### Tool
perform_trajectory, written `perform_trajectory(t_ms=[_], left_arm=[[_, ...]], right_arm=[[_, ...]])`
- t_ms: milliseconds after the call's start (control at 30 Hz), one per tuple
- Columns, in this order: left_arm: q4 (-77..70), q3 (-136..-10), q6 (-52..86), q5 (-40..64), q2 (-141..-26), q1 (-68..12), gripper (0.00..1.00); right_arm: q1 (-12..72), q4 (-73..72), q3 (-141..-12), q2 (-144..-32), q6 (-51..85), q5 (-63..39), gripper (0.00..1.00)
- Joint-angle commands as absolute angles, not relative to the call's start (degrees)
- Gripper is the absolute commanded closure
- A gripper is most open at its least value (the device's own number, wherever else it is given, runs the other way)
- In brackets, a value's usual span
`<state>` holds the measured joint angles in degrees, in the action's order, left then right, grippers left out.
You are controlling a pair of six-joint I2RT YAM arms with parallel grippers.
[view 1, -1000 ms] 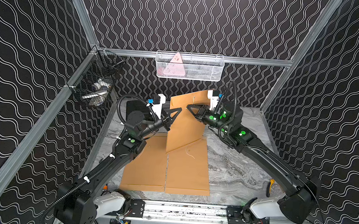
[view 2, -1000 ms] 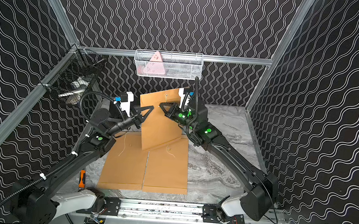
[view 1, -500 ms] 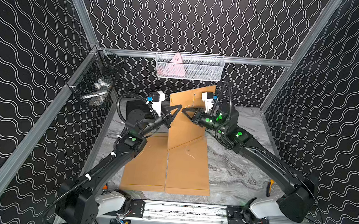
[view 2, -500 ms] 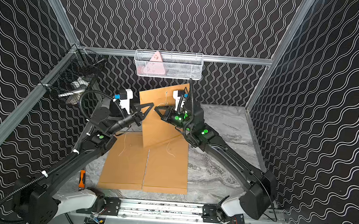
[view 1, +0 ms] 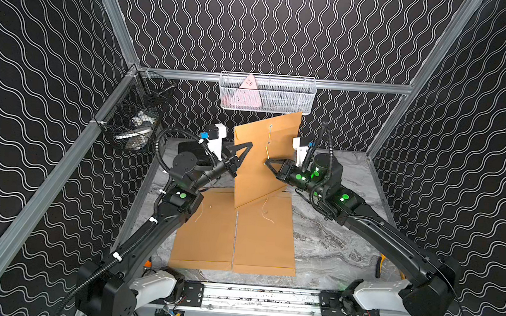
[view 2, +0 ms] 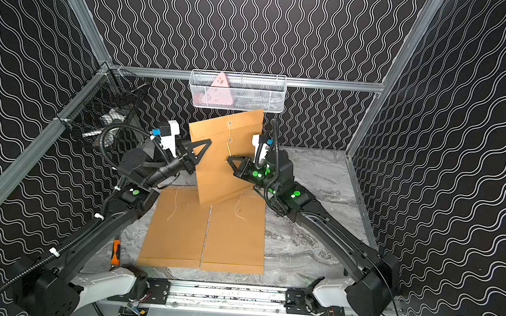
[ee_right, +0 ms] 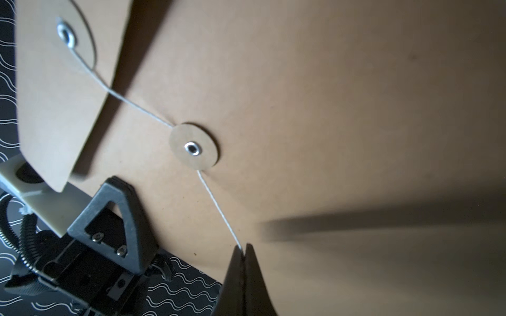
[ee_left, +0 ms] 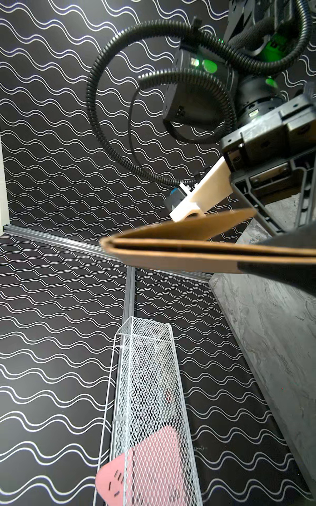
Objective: Open the file bag
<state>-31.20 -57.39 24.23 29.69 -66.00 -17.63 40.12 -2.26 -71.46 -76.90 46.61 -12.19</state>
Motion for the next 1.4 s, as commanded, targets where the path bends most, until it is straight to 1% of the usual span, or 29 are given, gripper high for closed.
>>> perform_trajectory(t_ms=[0, 267, 500, 800, 1100, 1367], left_arm=[[-30.4, -58.1, 23.3, 30.0, -64.8, -17.1, 1.0], [-29.0, -57.5, 23.4, 30.6, -63.3, -16.8, 1.0], [-26.8, -56.6, 22.6, 31.3, -62.7, -16.8, 1.0], [-26.8, -54.2, 23.2, 32.1, -62.9, -16.9, 1.0], [-27.8, -53.6, 24.0, 32.2, -64.6, -16.8, 1.0], [-29.9, -52.6, 25.5, 32.3, -65.7, -16.9, 1.0]], right_arm=[[39.2, 0.1, -71.3, -75.9, 43.6, -8.7, 1.0], [35.1, 2.7, -72.5, -75.3, 40.7, -8.3, 1.0], [32.8, 5.1, -77.0, -76.2, 36.5, -10.2, 1.0], [32.6, 9.5, -85.1, -79.2, 32.1, -14.1, 1.0], [33.6, 9.0, -88.1, -81.8, 32.3, -19.1, 1.0], [35.6, 8.9, -90.7, -84.3, 32.4, -20.5, 1.0]])
